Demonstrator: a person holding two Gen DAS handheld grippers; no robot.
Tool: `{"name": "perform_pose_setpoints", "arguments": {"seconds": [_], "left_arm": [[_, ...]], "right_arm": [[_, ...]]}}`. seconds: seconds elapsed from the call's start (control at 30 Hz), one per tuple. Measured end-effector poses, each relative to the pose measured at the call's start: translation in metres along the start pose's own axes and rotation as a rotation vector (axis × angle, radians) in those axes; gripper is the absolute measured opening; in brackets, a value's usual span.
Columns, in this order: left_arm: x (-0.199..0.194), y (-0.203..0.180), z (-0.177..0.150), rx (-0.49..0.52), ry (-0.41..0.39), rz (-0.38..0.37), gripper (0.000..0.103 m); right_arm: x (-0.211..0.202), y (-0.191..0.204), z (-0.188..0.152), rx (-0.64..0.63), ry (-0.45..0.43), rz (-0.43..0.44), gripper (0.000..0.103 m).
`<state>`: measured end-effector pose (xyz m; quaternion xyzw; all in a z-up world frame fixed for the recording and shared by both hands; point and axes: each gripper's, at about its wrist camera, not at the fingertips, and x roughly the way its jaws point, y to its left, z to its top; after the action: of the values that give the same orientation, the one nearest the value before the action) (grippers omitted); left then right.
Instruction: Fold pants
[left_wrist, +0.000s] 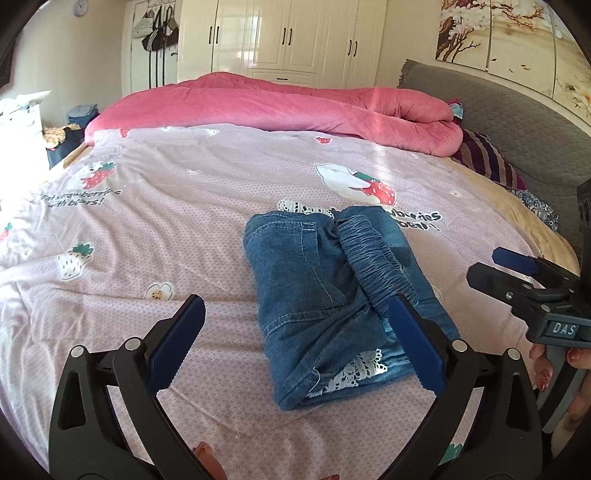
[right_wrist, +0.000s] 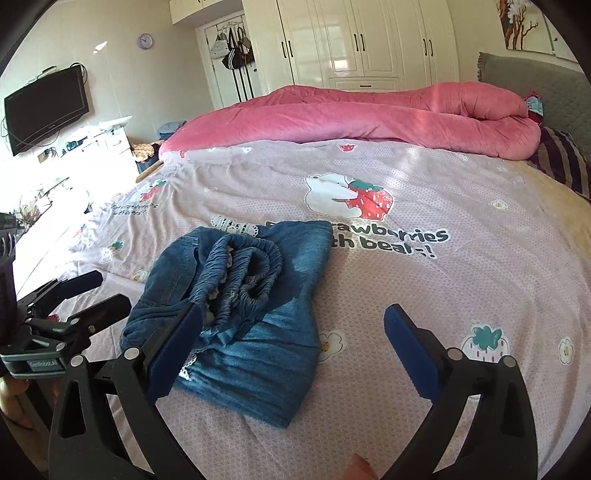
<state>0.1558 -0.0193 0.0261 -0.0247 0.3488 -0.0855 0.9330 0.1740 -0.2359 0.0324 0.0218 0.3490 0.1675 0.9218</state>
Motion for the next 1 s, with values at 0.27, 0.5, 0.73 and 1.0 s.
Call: {"name": "perform_pose_setpoints", "arguments": {"seconds": [0.27, 0.5, 0.73, 1.0], "left_arm": [[-0.02, -0.001, -0.017, -0.005, -0.01, 0.007, 0.093], [-0.036, -0.002, -0.039, -0.019, 0.001, 0.011, 0.093], [-0.047, 0.0, -0.064, -0.048, 0.032, 0.011, 0.093], [-0.056, -0.002, -0.075, -0.053, 0.032, 0.018, 0.093]], "right_arm": [[-0.018, 0.015, -0.013, -0.054, -0.019, -0.001, 0.098], [-0.027, 0.02, -0.033, -0.047, 0.004, -0.007, 0.098], [-0.034, 0.024, -0.049, -0.035, 0.025, 0.007, 0.098], [-0.044, 0.024, -0.06, -0.017, 0.02, 0.0, 0.098]]}}
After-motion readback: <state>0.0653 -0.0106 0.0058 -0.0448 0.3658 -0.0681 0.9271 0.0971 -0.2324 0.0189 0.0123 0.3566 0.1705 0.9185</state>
